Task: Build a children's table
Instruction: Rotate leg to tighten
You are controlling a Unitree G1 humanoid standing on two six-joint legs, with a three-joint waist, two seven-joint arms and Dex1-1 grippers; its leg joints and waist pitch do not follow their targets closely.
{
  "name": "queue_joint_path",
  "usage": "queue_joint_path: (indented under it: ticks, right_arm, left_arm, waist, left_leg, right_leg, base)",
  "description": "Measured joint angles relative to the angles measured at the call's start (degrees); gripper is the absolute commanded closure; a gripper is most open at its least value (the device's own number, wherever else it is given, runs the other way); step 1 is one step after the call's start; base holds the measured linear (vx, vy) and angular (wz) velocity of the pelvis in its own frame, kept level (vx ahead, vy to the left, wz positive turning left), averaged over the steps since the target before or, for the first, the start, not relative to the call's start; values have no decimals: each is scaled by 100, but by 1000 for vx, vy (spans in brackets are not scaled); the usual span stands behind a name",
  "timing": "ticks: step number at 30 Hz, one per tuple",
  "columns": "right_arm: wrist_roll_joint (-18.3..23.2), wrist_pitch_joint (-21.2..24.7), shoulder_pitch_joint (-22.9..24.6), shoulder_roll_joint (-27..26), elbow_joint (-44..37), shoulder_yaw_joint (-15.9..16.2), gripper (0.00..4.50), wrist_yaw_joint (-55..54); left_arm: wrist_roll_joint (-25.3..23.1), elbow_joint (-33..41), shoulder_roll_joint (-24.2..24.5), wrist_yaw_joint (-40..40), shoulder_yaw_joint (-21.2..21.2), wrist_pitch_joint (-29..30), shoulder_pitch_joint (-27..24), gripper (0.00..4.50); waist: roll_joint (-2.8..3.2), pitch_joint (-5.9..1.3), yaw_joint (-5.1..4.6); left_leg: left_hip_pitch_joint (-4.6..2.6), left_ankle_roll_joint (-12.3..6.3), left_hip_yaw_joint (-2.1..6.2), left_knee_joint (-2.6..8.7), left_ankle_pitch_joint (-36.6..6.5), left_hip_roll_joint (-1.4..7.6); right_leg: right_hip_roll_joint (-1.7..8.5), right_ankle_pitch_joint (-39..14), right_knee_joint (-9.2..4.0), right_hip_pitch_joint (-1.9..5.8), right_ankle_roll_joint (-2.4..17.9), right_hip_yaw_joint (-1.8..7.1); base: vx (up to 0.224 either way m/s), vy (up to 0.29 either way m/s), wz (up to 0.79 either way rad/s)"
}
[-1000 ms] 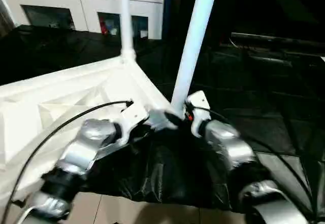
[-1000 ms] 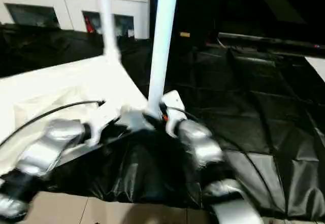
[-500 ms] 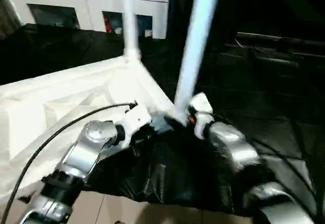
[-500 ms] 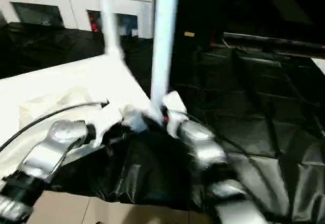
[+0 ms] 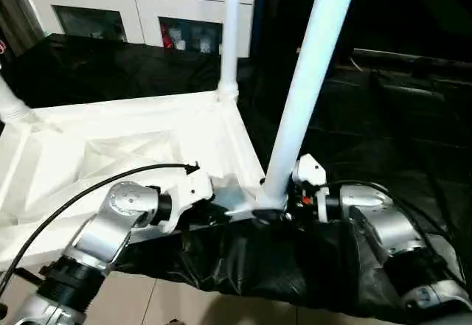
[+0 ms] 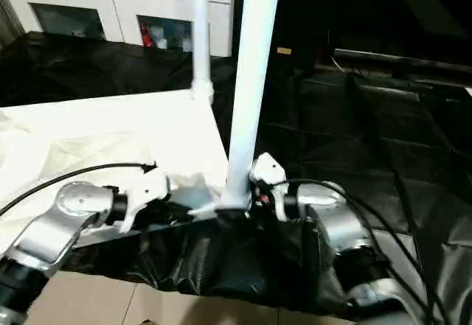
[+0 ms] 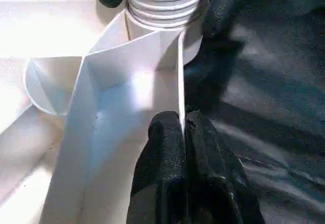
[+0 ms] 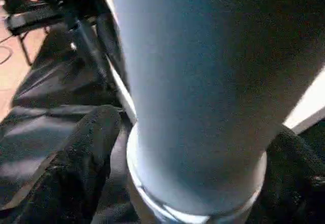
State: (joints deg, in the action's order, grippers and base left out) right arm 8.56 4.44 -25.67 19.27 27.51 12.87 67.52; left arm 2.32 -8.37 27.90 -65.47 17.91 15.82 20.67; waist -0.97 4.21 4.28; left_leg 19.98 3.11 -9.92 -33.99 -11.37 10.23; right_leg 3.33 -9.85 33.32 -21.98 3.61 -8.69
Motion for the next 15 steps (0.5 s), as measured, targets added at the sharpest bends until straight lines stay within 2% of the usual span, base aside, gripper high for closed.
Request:
queue_joint_path:
  ticks: [1, 7, 12, 15]
  right_arm:
    - [4, 8, 12, 3, -16, -2, 115, 24]
    - [31, 168, 89, 33, -175, 1, 163, 120]
    - [-48, 126, 98, -93, -117, -44, 172, -212]
    - [-164, 96, 37, -355, 109, -202, 174, -774]
  left_arm:
    - [6, 13, 12, -22, 2, 0, -6, 450]
    - [34, 56, 58, -130, 5, 13, -30, 450]
    - [-5, 6, 5, 67, -14, 15, -35, 450]
    - [-132, -105, -145, 353, -82, 76, 9, 450]
  waist:
    - [0, 0, 8]
    - [-2, -1, 55]
    - [-1, -2, 56]
    - [-1, -7, 4]
  left_leg:
    - [0, 0, 0, 0, 0, 0]
    - [0, 0, 0, 0, 0, 0]
    - [-1, 1, 0, 0, 1, 1]
    - [-6, 4, 0, -1, 3, 0]
  right_leg:
    - [0, 0, 0, 0, 0, 0]
    - [0, -2, -1, 0, -3, 0]
    - [0, -2, 0, 4, -3, 0]
    - [0, -2, 0, 18, -3, -1]
  base:
    - [0, 0, 0]
    - [0, 0, 0]
    - [0, 0, 0]
    - [0, 0, 0]
